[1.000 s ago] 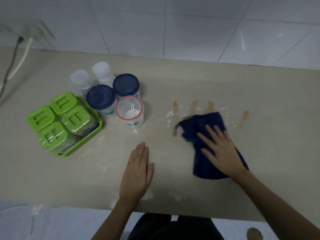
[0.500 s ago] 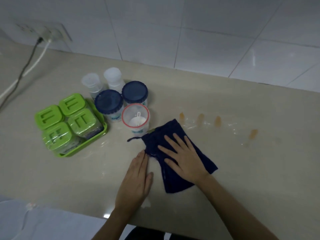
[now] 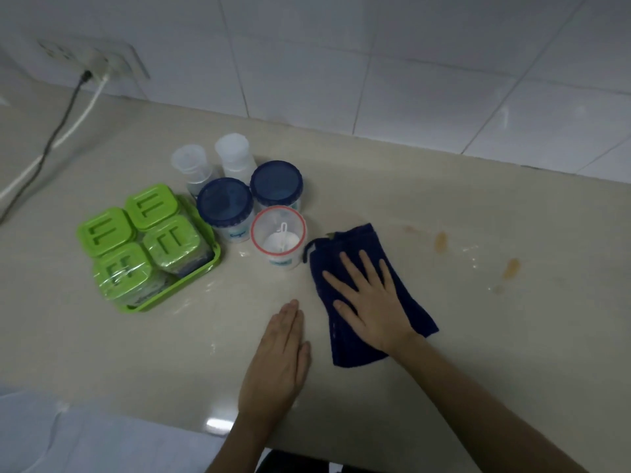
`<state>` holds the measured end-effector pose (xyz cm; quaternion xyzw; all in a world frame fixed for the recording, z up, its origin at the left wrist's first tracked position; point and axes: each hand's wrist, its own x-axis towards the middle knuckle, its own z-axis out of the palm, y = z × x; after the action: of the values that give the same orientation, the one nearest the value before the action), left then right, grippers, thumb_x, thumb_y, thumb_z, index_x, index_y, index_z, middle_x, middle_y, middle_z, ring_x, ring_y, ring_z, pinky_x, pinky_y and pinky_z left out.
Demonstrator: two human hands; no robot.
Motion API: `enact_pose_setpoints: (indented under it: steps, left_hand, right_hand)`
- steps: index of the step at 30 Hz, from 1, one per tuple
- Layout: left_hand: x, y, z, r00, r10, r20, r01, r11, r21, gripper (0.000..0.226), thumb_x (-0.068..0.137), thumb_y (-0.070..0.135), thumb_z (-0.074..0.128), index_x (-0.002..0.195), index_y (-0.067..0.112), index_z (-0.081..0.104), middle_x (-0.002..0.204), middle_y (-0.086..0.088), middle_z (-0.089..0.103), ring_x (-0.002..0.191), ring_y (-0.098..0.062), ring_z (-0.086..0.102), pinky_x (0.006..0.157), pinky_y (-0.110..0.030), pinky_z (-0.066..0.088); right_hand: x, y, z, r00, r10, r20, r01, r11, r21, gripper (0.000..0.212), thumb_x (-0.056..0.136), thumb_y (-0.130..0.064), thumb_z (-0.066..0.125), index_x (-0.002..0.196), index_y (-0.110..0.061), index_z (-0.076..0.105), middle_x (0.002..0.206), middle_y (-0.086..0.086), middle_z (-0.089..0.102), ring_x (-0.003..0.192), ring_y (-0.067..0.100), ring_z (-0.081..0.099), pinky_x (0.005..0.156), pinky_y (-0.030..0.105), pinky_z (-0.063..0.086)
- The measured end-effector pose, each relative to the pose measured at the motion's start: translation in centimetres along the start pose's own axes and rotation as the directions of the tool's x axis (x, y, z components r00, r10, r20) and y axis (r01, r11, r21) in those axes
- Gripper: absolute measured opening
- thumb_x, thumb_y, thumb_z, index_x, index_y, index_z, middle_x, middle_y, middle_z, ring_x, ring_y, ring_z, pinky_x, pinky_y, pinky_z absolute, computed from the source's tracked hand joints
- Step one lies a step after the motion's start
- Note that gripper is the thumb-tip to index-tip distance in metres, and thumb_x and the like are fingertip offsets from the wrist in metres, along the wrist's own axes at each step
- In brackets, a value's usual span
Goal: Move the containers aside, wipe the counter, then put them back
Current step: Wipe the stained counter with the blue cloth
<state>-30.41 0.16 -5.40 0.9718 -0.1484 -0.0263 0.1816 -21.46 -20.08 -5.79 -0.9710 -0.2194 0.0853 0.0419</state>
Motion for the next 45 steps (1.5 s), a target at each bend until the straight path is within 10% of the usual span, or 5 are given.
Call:
enact_pose_setpoints:
  steps: [11, 23, 32, 39, 45]
  left_hand:
    - [0.1, -0.3, 0.7, 0.998, 0.006, -0.069, -0.008, 1.000, -0.026, 0.048, 0.095, 0.020, 0.046, 0.138, -0.001, 0.043, 0.150, -0.015, 0.037, 0.142, -0.024, 0.031, 0.118, -0.039, 0.022]
    - [-0.1, 0.7, -0.2, 0.999, -0.046, 0.014, 0.046, 0.998, 0.034, 0.059, 0.100, 0.040, 0.032, 0.150, 0.011, 0.022, 0.158, -0.002, 0.012, 0.147, -0.012, 0.009, 0.121, -0.028, 0.001]
    - [4.7, 8.7, 3.7, 0.999, 0.050, 0.019, -0.049, 0.997, -0.057, 0.057, 0.099, 0.039, 0.036, 0.145, 0.007, 0.033, 0.157, -0.007, 0.025, 0.146, -0.016, 0.019, 0.120, -0.034, 0.012]
    - [9.0, 13.8, 7.1, 0.989, 0.143, 0.043, -0.146, 0.988, 0.053, 0.052, 0.102, 0.025, 0.029, 0.147, 0.000, 0.024, 0.157, -0.015, 0.020, 0.146, -0.026, 0.020, 0.119, -0.041, 0.017]
    - [9.4, 14.8, 6.6, 0.998, 0.054, -0.028, -0.054, 0.998, 0.013, 0.057, 0.096, 0.021, 0.040, 0.148, 0.002, 0.025, 0.158, -0.011, 0.018, 0.147, -0.019, 0.016, 0.120, -0.036, 0.012]
  right_hand:
    - [0.1, 7.3, -1.2, 0.856, 0.512, -0.075, -0.504, 0.858, 0.103, 0.062, 0.092, -0.059, 0.022, 0.149, -0.034, 0.019, 0.158, 0.007, 0.021, 0.146, 0.035, 0.013, 0.118, 0.055, 0.010]
    - [-3.5, 4.1, 0.4, 0.987, 0.156, -0.047, -0.155, 0.988, 0.024, 0.053, 0.097, -0.050, 0.019, 0.147, -0.035, 0.025, 0.156, 0.002, 0.028, 0.143, 0.026, 0.027, 0.116, 0.046, 0.016]
    - [-12.4, 17.4, -0.9, 0.706, 0.706, -0.052, -0.695, 0.705, 0.140, 0.066, 0.090, -0.059, 0.015, 0.148, -0.028, 0.025, 0.156, 0.011, 0.027, 0.144, 0.033, 0.019, 0.116, 0.056, 0.015]
    - [-10.4, 9.6, -0.2, 0.943, 0.322, -0.079, -0.309, 0.940, 0.141, 0.056, 0.096, -0.053, 0.024, 0.148, -0.034, 0.022, 0.157, 0.004, 0.025, 0.145, 0.030, 0.022, 0.117, 0.047, 0.012]
    - [-13.4, 17.0, -0.3, 0.945, 0.322, -0.055, -0.317, 0.945, 0.084, 0.056, 0.094, -0.061, 0.010, 0.147, -0.044, 0.010, 0.160, -0.004, 0.011, 0.148, 0.019, 0.009, 0.117, 0.047, 0.008]
